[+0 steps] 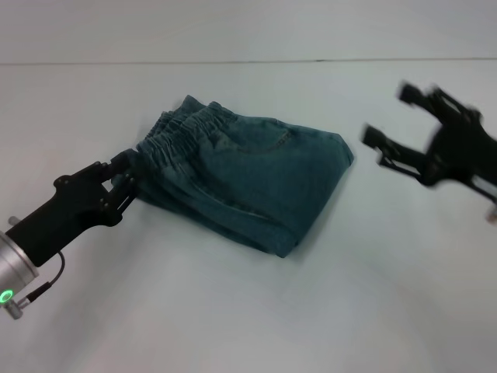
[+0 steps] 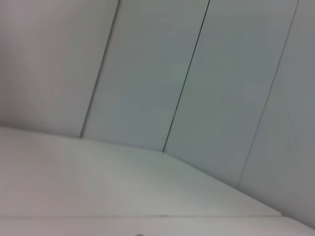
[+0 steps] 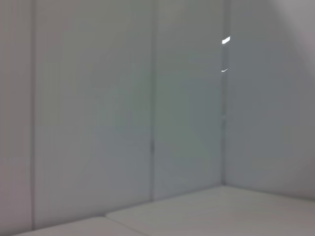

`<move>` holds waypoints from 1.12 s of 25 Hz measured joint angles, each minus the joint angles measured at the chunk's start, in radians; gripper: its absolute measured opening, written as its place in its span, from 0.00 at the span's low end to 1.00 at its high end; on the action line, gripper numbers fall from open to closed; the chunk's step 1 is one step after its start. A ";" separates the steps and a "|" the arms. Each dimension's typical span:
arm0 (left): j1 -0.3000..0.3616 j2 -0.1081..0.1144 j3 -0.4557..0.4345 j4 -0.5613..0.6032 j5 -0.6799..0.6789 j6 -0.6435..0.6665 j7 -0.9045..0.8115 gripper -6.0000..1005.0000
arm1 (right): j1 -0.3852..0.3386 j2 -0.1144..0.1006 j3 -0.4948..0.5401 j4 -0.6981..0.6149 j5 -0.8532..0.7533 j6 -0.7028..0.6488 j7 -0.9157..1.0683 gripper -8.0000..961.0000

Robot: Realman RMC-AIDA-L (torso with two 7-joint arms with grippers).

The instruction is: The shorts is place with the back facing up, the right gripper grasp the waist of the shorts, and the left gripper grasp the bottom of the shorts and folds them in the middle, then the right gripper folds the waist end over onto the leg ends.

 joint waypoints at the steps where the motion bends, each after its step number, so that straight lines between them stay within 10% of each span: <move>1: -0.003 0.001 0.000 0.001 0.010 -0.001 -0.017 0.19 | -0.008 -0.001 0.014 0.026 -0.003 -0.011 -0.012 0.96; 14: -0.104 0.070 -0.073 0.043 0.394 0.136 -0.135 0.71 | -0.054 -0.007 0.166 0.143 -0.316 -0.149 -0.117 0.96; 28: -0.131 0.107 -0.259 0.148 0.647 0.286 -0.205 0.87 | 0.053 -0.002 0.163 0.154 -0.396 -0.172 -0.106 0.96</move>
